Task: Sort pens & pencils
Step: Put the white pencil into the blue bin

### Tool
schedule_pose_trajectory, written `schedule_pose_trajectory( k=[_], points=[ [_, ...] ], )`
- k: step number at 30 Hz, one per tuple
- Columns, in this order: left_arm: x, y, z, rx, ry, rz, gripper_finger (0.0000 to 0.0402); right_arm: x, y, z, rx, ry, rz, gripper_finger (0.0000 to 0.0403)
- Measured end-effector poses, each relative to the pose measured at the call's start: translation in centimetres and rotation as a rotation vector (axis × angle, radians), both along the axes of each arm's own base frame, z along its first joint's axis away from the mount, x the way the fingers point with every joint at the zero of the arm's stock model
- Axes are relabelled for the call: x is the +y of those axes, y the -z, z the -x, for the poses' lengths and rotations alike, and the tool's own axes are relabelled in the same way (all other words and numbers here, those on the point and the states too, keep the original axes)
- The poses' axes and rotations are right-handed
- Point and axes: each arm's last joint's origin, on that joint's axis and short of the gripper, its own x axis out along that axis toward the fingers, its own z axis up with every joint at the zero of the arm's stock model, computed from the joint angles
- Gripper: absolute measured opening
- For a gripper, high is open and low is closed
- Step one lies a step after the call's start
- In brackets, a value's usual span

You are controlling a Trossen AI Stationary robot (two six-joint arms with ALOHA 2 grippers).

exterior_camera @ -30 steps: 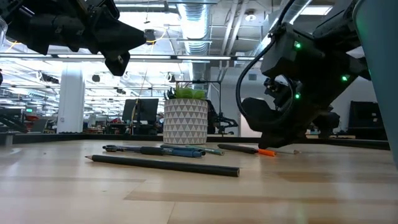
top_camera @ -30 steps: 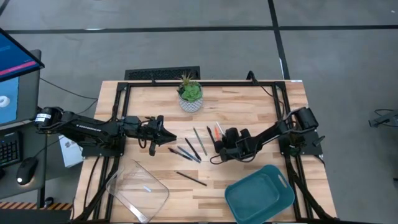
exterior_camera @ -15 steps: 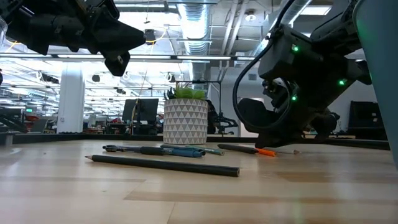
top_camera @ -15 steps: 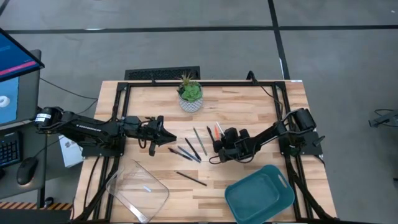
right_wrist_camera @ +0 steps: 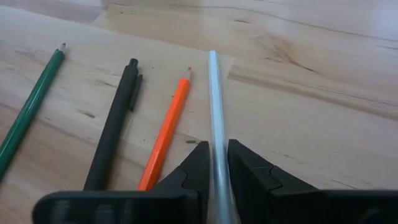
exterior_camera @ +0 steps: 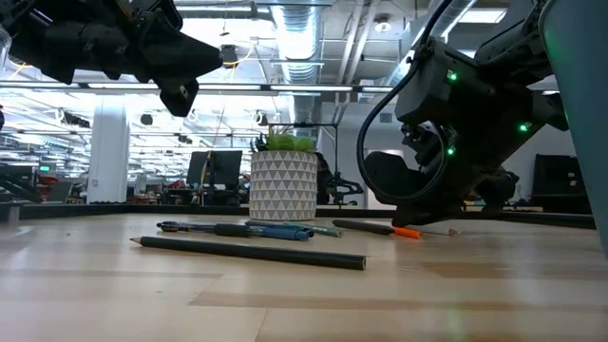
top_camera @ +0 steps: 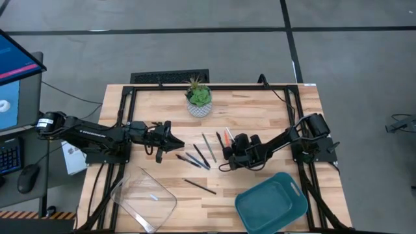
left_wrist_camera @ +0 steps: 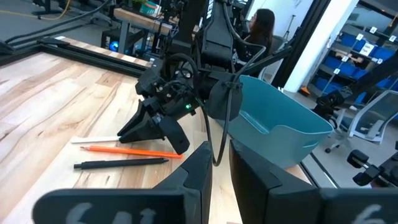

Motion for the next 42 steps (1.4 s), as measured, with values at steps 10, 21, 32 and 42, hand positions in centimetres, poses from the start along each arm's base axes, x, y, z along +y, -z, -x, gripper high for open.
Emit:
schedule_pose_trajectory(
  k=[10, 21, 32, 42],
  points=[
    [0.00, 0.00, 0.00, 0.000, 0.000, 0.000, 0.0046, 0.00, 0.00, 0.01, 0.000, 0.000, 0.000, 0.0053],
    [0.00, 0.01, 0.00, 0.001, 0.000, 0.000, 0.0046, 0.00, 0.01, 0.01, 0.000, 0.000, 0.000, 0.0052],
    [0.00, 0.00, 0.00, 0.001, 0.000, 0.000, 0.0046, 0.00, 0.01, 0.00, -0.001, 0.000, 0.000, 0.0052],
    [0.00, 0.00, 0.00, 0.000, 0.000, 0.000, 0.0046, -0.01, 0.01, 0.00, -0.004, 0.002, 0.006, 0.0052]
  ],
)
